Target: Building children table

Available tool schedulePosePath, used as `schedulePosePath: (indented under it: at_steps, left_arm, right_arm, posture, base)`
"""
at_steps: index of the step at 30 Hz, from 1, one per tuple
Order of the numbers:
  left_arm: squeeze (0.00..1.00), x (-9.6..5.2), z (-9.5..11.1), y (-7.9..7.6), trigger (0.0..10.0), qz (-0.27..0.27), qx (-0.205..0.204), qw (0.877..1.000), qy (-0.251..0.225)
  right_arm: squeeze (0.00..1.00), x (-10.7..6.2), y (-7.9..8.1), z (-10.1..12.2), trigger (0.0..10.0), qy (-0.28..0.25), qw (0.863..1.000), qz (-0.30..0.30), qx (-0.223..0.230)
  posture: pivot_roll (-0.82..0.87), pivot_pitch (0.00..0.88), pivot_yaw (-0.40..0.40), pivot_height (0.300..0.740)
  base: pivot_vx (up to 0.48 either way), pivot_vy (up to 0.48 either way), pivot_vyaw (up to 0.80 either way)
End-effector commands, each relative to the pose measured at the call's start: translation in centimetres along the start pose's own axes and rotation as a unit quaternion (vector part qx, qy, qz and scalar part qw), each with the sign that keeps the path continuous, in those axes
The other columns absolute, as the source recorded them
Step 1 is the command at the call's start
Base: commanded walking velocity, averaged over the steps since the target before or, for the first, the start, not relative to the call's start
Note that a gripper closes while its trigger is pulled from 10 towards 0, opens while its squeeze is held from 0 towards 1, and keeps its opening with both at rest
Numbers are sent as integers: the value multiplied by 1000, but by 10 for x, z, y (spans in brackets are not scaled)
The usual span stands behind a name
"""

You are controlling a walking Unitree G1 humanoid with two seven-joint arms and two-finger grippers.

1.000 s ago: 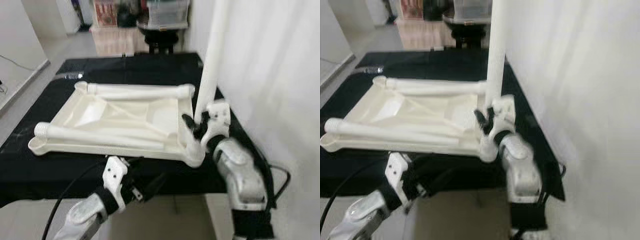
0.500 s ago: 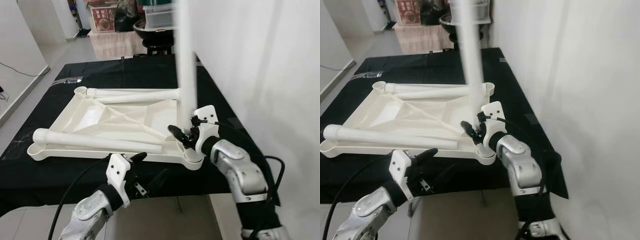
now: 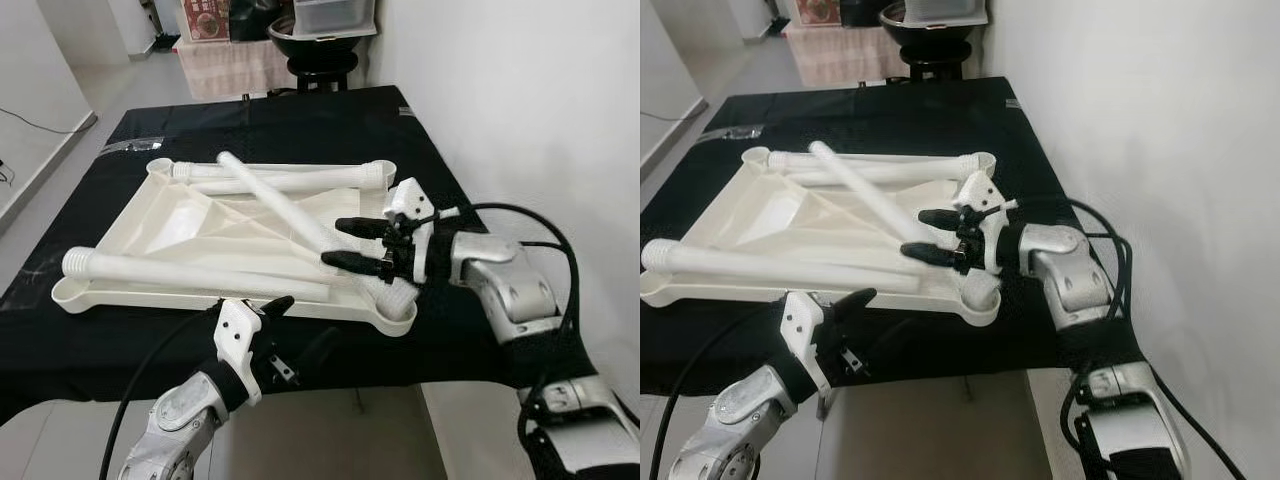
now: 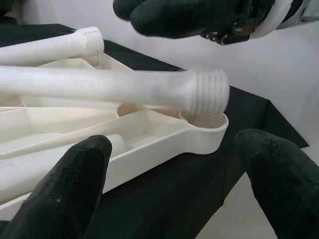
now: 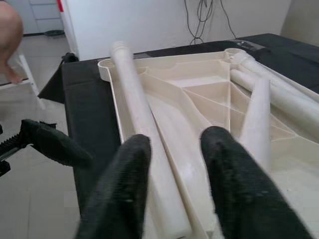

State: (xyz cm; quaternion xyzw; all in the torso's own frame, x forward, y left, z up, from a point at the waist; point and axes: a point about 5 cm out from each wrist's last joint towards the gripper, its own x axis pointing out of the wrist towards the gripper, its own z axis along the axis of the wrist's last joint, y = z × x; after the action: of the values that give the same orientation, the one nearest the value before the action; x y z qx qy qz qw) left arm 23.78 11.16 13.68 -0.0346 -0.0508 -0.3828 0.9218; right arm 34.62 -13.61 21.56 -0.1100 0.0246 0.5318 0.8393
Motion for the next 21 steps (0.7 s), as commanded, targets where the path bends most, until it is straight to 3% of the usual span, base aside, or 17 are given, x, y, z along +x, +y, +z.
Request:
schedulePosePath:
  at_steps: [1, 5, 9, 10, 12, 13, 15, 16, 17, 18, 21]
  left_arm:
    - [0, -3, -3, 2, 10000, 6, 0, 1000, 8]
    - [0, -3, -2, -1, 10000, -3, 14, 1000, 13]
    - [0, -6, -2, 0, 10000, 17, 6, 1000, 8]
    - [0, -7, -2, 1, 10000, 19, 4, 1000, 7]
    - [0, -7, -2, 1, 10000, 19, 3, 1000, 7]
    - [0, -6, -2, 1, 10000, 16, 3, 1000, 8]
    - [0, -6, -2, 1, 10000, 14, 3, 1000, 8]
    - [0, -6, -3, 2, 10000, 13, 3, 1000, 9]
    - [0, -6, -3, 2, 10000, 13, 3, 1000, 9]
    - [0, -5, -3, 2, 10000, 12, 5, 1000, 11]
    - [0, -5, -3, 2, 10000, 12, 6, 1000, 12]
  right_arm:
    - [0, 3, -3, -3, 0, 17, 1000, -14, -13]
    - [0, 1, -4, -2, 0, 8, 1000, -23, -19]
    - [0, -5, -5, -12, 0, 43, 997, -61, -28]
    - [0, -6, -6, -13, 824, 47, 996, -78, -25]
    - [0, -7, -8, -13, 824, 49, 994, -91, -21]
    - [0, -6, -11, -14, 10000, 54, 993, -104, -15]
    - [0, -6, -13, -15, 10000, 57, 992, -112, -11]
    - [1000, -4, -9, -13, 10000, 57, 994, -90, -9]
    - [1000, -4, -9, -13, 10000, 57, 994, -90, -9]
    - [1000, 4, 1, 0, 10000, 56, 997, -48, -24]
    - [1000, 7, 3, 2, 10000, 61, 997, -43, -27]
  posture:
    - [15, 69, 34, 740]
    - [23, 73, 27, 740]
    - [27, 82, 15, 740]
    - [24, 82, 18, 740]
    - [23, 81, 18, 740]
    - [21, 81, 20, 740]
    - [21, 81, 20, 740]
    - [18, 77, 20, 740]
    - [18, 77, 20, 740]
    - [13, 76, 18, 740]
    - [13, 76, 18, 740]
  base:
    - [0, 0, 0]
    - [0, 0, 0]
    - [0, 0, 0]
    - [0, 0, 0]
    - [0, 0, 0]
    - [0, 0, 0]
    - [0, 0, 0]
    - [0, 0, 0]
    - [0, 0, 0]
    - [0, 0, 0]
    - [0, 0, 0]
